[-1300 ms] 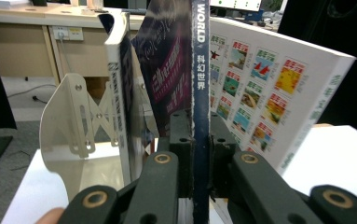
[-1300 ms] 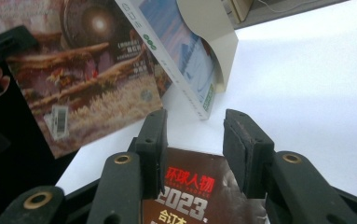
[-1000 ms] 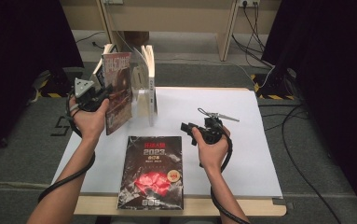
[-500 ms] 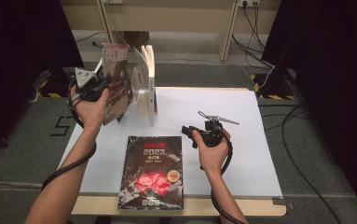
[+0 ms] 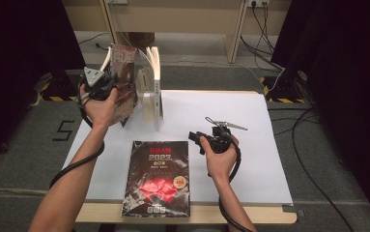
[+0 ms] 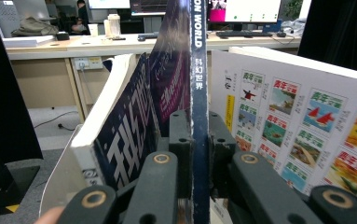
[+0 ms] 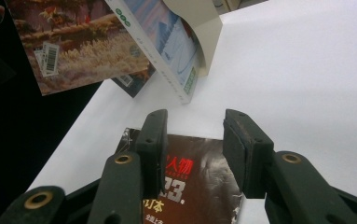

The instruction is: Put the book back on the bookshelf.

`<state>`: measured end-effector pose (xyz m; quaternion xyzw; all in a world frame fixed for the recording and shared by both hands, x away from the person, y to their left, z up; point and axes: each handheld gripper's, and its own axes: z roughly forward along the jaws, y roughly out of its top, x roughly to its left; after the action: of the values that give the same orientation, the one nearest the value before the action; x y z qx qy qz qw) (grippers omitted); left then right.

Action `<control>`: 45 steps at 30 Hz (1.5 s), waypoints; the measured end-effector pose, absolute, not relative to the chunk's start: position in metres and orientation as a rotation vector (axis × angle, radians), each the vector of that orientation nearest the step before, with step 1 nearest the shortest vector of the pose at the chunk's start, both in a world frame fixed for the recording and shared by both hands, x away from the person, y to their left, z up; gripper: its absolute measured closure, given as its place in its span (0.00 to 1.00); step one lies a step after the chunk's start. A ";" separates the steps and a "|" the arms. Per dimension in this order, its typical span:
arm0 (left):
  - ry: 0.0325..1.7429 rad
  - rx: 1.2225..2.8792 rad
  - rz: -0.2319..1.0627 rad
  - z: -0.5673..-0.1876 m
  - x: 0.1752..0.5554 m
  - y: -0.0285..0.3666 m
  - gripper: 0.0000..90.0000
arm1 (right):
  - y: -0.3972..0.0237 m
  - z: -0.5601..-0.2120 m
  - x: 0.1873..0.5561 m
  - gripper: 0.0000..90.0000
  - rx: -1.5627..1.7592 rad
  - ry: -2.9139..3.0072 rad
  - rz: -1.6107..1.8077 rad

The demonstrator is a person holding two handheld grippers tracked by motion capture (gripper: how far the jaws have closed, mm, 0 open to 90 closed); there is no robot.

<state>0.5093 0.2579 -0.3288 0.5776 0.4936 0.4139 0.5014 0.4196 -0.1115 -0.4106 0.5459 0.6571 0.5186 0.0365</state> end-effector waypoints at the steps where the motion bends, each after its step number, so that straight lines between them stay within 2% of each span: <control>1: 1.190 1.392 1.008 -0.330 0.511 0.258 0.92 | -0.112 -0.411 0.420 0.67 1.674 2.018 1.586; 11: 1.185 1.398 1.059 -0.353 0.519 0.255 0.92 | -0.108 -0.421 0.418 0.68 1.649 2.036 1.572; 23: 1.190 1.447 1.065 -0.353 0.508 0.254 0.90 | -0.108 -0.429 0.415 0.68 1.667 2.047 1.565; 37: 1.245 1.555 0.926 -0.366 0.466 0.262 0.86 | -0.112 -0.432 0.413 0.67 1.679 2.047 1.555; 45: 1.249 1.503 0.857 -0.361 0.459 0.265 0.83 | -0.112 -0.433 0.413 0.67 1.685 2.049 1.556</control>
<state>0.4590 0.2654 -0.3609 0.6170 0.5127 0.3516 0.4826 0.4125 -0.1119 -0.4328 0.5475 0.6659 0.5056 0.0332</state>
